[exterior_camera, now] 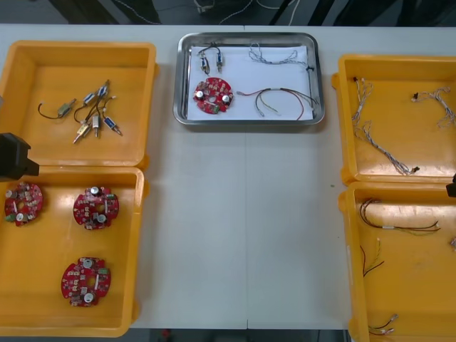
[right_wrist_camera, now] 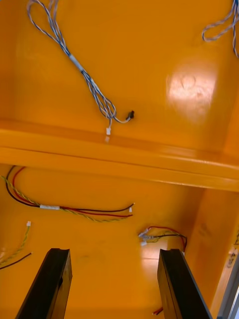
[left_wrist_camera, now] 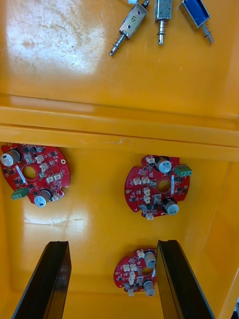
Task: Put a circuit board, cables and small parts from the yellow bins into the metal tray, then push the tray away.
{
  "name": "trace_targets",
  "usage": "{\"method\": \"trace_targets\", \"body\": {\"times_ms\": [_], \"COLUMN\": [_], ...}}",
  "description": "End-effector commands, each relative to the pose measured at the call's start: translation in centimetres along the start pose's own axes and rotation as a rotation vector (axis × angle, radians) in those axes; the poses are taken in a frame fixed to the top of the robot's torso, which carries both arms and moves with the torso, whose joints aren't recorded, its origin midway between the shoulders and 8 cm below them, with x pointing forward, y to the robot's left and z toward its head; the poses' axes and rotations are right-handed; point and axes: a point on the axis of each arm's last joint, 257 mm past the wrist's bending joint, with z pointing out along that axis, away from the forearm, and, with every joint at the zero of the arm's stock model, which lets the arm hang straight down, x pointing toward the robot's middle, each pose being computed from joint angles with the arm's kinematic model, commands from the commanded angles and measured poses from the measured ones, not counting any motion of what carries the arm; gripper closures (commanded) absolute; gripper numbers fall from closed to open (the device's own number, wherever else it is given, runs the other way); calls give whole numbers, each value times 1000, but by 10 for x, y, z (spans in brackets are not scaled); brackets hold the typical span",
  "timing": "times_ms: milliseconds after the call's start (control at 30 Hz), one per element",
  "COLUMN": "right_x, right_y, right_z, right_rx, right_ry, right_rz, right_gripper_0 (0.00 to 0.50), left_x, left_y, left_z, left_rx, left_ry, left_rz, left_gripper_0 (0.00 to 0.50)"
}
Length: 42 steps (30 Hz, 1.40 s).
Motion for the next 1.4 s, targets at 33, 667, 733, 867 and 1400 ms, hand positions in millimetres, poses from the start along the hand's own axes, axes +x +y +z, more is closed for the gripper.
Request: {"method": "trace_targets", "body": {"times_ms": [33, 667, 733, 867, 1400], "right_x": [22, 57, 56, 53, 35], "right_y": [-30, -17, -13, -6, -8], "right_z": [2, 24, 23, 21, 4], "right_rx": [44, -52, -68, -92, -67], "right_ry": [60, 142, 134, 118, 72], "right_rz": [66, 238, 247, 254, 202], "right_gripper_0": [0, 0, 0, 0, 0], "left_x": [0, 0, 0, 0, 0], "left_y": [6, 6, 6, 6, 6], "left_z": [-6, -6, -6, -6, -6], "left_rx": [-11, -11, -11, -11, -11], "left_ry": [-19, -19, -19, -19, -19], "left_rz": [69, 69, 69, 69, 69], "left_gripper_0": [0, 0, 0, 0, 0]}}
